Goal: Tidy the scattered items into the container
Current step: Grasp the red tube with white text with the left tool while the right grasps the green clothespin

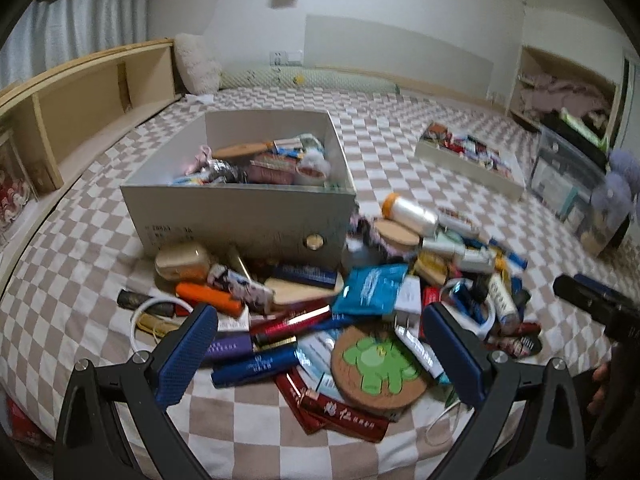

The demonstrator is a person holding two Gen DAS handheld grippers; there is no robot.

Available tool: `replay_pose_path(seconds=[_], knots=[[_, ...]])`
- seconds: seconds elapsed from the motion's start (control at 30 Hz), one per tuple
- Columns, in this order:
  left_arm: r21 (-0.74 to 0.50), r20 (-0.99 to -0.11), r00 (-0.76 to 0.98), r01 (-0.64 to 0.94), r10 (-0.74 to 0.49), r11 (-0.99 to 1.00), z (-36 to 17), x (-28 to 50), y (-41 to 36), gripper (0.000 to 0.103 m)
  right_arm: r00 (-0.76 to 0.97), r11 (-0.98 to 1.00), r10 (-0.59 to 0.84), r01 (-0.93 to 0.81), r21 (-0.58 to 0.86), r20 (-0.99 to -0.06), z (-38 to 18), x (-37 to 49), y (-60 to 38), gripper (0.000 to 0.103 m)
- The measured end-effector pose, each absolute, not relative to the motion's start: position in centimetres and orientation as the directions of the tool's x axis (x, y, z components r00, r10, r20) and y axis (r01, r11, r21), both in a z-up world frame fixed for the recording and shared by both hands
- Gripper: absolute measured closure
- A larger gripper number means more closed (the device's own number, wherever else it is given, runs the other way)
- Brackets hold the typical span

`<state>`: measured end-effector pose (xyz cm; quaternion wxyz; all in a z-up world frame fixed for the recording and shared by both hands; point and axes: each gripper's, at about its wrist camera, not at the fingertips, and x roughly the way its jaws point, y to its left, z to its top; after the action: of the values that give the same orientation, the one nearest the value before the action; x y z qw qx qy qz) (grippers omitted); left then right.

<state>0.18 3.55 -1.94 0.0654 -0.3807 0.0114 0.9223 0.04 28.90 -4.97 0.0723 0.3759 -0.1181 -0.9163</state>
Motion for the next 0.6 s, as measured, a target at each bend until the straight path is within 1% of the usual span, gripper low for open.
replay_pose_path(seconds=[0.37, 0.6], knots=[[0.103, -0.785, -0.61, -0.302, 0.109, -0.948, -3.1, -0.3, 5.3, 0.0, -0.638, -0.955, -0.223, -0.009, 0.297, -0.737, -7.4, -0.2, 29.9, 0.0], [0.171, -0.854, -0.518, -0.382, 0.057, -0.908, -5.4, -0.8, 5.8, 0.0, -0.605, -0.951, -0.238, -0.015, 0.31, -0.76, -8.2, -0.4, 29.9, 0.0]])
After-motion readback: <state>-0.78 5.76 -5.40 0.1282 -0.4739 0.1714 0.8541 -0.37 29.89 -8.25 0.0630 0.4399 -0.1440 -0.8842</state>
